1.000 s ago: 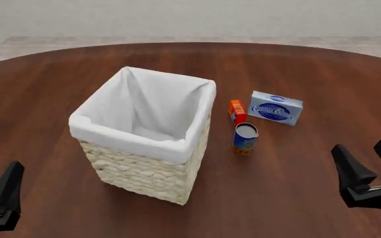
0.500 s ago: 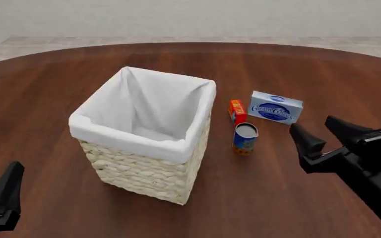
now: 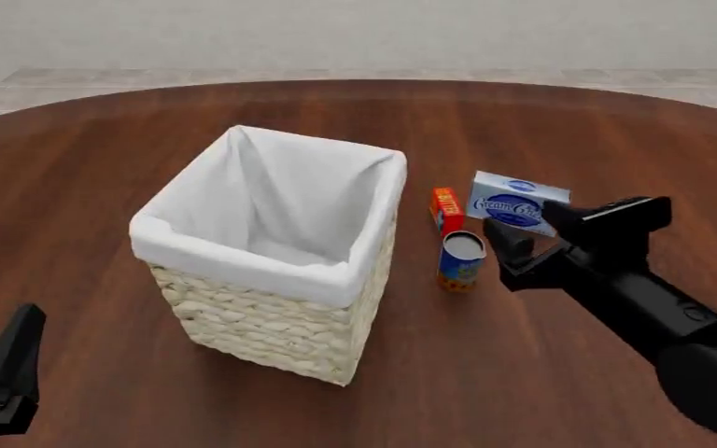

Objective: Pick up the alphabet soup and put it in the basket.

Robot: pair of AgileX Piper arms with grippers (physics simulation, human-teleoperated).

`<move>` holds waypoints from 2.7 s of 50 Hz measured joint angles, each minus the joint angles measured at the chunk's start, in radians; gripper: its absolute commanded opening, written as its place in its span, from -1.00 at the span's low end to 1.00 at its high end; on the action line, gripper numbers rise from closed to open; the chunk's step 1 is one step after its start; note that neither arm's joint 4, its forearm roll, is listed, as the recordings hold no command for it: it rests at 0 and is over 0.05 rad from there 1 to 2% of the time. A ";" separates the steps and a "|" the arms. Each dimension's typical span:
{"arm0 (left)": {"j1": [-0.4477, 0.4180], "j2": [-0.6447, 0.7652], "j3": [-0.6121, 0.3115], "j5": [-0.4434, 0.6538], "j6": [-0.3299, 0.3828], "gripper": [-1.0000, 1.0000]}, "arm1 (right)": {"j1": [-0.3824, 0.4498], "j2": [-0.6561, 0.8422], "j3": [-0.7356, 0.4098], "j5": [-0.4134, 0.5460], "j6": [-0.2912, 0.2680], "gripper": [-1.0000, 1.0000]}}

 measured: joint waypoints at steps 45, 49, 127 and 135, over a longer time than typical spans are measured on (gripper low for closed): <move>0.000 0.000 0.000 0.000 0.000 1.00 | -0.002 0.362 -0.210 0.069 -0.041 1.00; 0.000 0.000 0.000 0.000 0.000 1.00 | -0.002 0.382 -0.221 0.072 -0.042 1.00; 0.000 0.000 0.000 0.000 0.000 1.00 | -0.007 0.595 -0.291 0.083 -0.029 -1.00; 0.000 0.000 0.000 0.000 0.000 1.00 | -0.004 0.594 -0.286 0.082 -0.040 -1.00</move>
